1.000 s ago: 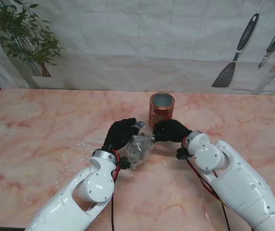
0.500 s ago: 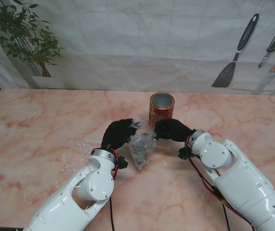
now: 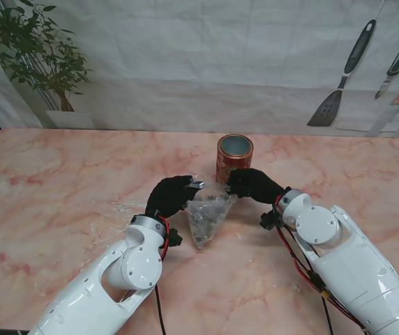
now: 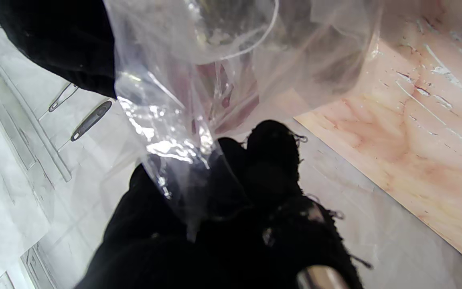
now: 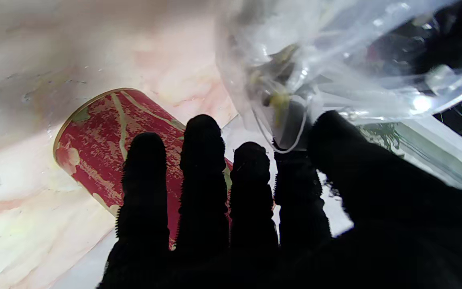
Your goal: Insert tea bags into the tea bag box
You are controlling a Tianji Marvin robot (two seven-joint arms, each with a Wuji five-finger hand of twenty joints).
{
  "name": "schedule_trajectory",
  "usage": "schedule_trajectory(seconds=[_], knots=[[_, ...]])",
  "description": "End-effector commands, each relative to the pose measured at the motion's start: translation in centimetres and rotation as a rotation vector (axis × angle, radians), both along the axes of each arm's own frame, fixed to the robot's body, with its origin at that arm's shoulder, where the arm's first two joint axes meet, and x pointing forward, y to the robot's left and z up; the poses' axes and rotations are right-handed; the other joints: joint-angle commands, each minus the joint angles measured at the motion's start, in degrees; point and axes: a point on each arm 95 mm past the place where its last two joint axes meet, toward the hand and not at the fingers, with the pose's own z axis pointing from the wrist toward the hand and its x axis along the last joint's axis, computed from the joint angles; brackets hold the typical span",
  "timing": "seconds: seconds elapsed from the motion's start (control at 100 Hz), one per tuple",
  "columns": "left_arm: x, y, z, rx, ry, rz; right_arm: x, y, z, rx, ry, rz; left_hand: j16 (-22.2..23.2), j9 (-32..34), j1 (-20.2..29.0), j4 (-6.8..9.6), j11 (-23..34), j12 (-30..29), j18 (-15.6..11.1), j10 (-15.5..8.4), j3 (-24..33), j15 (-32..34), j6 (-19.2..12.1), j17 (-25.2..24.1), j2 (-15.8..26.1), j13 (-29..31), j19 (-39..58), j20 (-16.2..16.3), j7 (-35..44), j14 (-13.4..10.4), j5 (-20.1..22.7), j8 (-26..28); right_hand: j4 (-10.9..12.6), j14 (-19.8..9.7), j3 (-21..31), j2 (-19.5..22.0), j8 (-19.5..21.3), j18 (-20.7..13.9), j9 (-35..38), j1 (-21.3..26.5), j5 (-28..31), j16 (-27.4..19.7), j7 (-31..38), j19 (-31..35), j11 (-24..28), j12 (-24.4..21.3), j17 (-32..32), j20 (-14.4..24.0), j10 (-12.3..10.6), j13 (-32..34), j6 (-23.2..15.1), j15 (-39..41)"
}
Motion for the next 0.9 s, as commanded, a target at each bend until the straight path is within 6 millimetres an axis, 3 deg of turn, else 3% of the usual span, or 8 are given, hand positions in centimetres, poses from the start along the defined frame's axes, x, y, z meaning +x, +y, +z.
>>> schedule_trajectory(seconds=[0.0, 0.89], knots=[[0.0, 0.0, 0.0, 0.003, 0.01, -0.007, -0.3, 0.4, 0.0, 0.02, 0.011, 0.001, -0.5, 5.4, 2.4, 2.05, 0.8, -0.9, -2.5, -5.7, 5.7, 31.0, 12.0, -6.2, 0.5, 9.8, 18.0, -0.5, 4.6, 6.7, 4.2, 2.1, 0.0, 0.4, -1.0, 1.2, 0.6, 1.0, -1.1, 1.5, -1.3, 0.5, 1.6, 1.2, 1.7, 0.5, -0.1, 0.8, 0.3, -0.6, 0.0, 1.2], [0.2, 0.8, 0.3, -0.02, 0.01, 0.036, -0.8, -0.6, 3.6, 0.113, -0.044, -0.065, -0.5, 5.4, 1.5, 1.99, 0.8, -0.8, -2.7, -5.6, 7.2, 30.9, 12.0, -6.2, 0.0, 9.8, 18.0, -0.6, 4.6, 6.7, 4.2, 2.1, 0.2, 1.8, 1.1, -0.9, 0.1, 1.4, 1.3, 1.6, 0.5, 0.7, 1.4, 2.8, 1.7, 1.4, 0.4, 2.1, 1.7, 0.9, 1.8, 2.8]])
